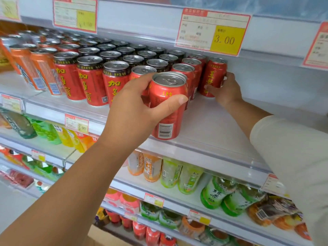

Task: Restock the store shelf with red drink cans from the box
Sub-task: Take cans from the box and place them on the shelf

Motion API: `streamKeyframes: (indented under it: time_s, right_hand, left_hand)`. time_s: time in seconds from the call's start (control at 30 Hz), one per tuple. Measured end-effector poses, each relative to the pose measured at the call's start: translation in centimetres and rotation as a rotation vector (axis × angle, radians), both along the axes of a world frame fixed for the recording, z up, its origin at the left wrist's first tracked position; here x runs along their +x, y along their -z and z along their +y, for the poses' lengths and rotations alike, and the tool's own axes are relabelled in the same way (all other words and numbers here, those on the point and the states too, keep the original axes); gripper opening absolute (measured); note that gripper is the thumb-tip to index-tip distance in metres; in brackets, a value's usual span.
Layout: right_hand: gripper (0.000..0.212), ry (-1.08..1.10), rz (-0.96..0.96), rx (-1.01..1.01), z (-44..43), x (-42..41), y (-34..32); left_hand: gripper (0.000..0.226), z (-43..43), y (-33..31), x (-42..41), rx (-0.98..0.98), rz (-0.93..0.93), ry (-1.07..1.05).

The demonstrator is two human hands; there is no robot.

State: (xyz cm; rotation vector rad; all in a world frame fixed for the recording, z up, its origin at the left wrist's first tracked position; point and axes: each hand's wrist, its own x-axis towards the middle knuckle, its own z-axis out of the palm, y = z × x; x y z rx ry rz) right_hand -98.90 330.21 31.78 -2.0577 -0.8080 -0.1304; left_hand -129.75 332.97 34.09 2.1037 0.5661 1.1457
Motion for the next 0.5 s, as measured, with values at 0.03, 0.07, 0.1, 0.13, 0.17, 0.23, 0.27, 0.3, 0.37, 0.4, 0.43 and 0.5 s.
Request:
streamKeyframes:
  time_s: [0.03,0.07,0.1,0.13,0.17,0.23,0.27,0.3,0.37,0.4,0.43,0.5]
  right_hand:
    - [0.075,0.003,0.007,0.003,0.1,0.1,0.0]
    - [0.074,0.004,0.013,0.007,0.2,0.3,0.1]
    - [0.074,0.002,0.023,0.012,0.3,0.5,0.1]
    - [0.074,0.0,0.032,0.016,0.4,0.6,0.2]
    - [0.074,-0.002,0.038,0.014,0.5,0.8,0.2]
    - [0.077,-0.004,0.057,0.003,0.7,1.0,0.4]
    - [0.081,-0.001,0.085,-0.002,0.7,1.0,0.4]
    - [0.086,0.012,0.117,-0.009,0.6,0.6,0.4]
    - [0.092,0.067,0.101,-0.029,-0.2,-0.8,-0.2]
    - [0.088,0.077,0.045,-0.027,-0.9,-2.0,-0.8]
    - [0.08,0.049,-0.022,-0.005,-1.9,-3.5,-1.4]
    - [0.064,-0.137,-0.065,0.052,-4.5,-7.0,-2.6]
  left_hand:
    - [0.063,0.0,0.0,0.0,-0.003,0.001,0.003]
    - [0.063,0.0,0.0,0.1,-0.003,0.004,0.003]
    - [0.062,0.0,0.0,0.1,-0.003,0.009,0.001]
    - [0.062,0.1,0.1,0.2,-0.005,0.013,-0.004]
    - [0.062,0.1,0.1,0.1,-0.014,0.015,-0.007]
    - [0.061,-0.1,-0.1,0.0,-0.039,0.016,-0.003]
    - [0.06,-0.2,-0.3,0.0,-0.052,0.017,0.003]
    - [0.055,-0.4,-0.5,-0.1,-0.068,0.018,0.011]
    - [0.042,-0.9,-1.0,-0.3,-0.099,0.01,0.024]
    - [0.036,-1.2,-1.3,-0.4,-0.108,0.004,0.027]
    - [0.033,-1.5,-1.5,-0.5,-0.112,-0.002,0.026]
    - [0.035,-2.1,-1.7,-0.5,-0.113,-0.017,0.015]
